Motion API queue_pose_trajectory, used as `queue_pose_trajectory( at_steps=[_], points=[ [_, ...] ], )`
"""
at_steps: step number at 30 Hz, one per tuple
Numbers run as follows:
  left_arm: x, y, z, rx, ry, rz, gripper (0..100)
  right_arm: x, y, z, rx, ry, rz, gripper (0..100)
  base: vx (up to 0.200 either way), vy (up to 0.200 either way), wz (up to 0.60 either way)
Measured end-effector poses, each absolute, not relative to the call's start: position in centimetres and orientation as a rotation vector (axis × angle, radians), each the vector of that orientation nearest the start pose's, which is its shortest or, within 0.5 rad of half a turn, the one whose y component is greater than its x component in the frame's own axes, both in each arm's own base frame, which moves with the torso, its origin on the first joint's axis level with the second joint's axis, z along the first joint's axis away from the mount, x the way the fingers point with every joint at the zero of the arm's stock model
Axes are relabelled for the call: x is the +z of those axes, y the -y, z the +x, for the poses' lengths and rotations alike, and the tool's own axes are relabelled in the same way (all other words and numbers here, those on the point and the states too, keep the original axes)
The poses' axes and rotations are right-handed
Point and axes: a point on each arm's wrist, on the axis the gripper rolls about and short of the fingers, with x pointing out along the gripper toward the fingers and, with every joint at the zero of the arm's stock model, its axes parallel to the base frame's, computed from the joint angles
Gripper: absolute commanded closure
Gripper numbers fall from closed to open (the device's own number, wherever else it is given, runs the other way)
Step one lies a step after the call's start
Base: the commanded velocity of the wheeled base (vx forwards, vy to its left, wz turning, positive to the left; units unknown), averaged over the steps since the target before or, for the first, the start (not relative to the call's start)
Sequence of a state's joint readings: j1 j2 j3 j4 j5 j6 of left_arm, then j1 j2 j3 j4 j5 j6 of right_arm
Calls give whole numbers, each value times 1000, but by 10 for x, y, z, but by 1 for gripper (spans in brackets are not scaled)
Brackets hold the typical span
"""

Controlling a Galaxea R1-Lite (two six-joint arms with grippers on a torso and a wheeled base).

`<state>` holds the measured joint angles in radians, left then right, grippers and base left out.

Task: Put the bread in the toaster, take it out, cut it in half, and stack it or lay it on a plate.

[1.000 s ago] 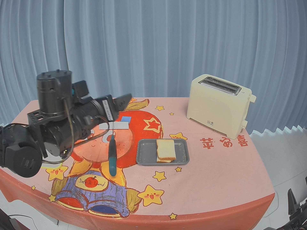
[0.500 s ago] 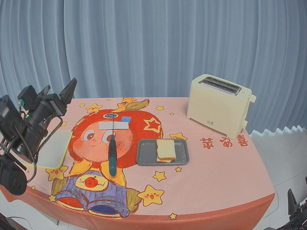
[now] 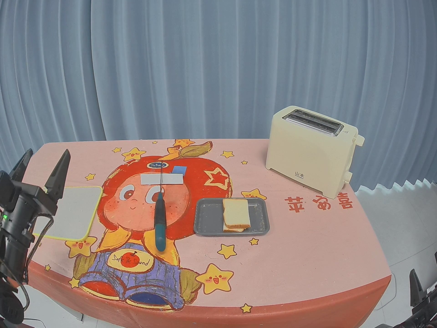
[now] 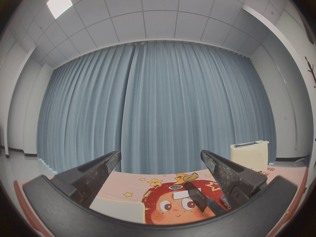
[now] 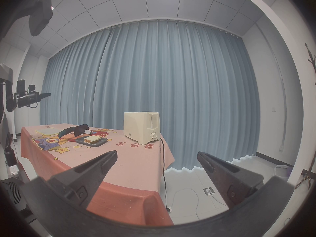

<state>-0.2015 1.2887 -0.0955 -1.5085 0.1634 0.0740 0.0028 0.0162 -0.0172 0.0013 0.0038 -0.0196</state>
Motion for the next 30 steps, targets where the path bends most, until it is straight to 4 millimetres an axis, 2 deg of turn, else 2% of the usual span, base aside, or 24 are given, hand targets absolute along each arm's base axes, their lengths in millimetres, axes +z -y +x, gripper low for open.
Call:
queue_pose_trajectory(
  at_steps=[4, 17, 25, 30],
  points=[
    [183, 21, 122, -18, 287, 63, 0, 80, 0, -23, 7, -1, -19, 0, 0, 0, 0],
    [156, 7, 54, -9, 2, 155, 0, 80, 0, -23, 7, -1, -20, 0, 0, 0, 0],
    [128, -3, 8, -5, -57, 172, 0, 81, 0, -23, 7, 0, -20, 0, 0, 0, 0],
    [106, -7, -10, 2, -23, 161, 0, 81, 0, -23, 7, 0, -20, 0, 0, 0, 0]
  ],
)
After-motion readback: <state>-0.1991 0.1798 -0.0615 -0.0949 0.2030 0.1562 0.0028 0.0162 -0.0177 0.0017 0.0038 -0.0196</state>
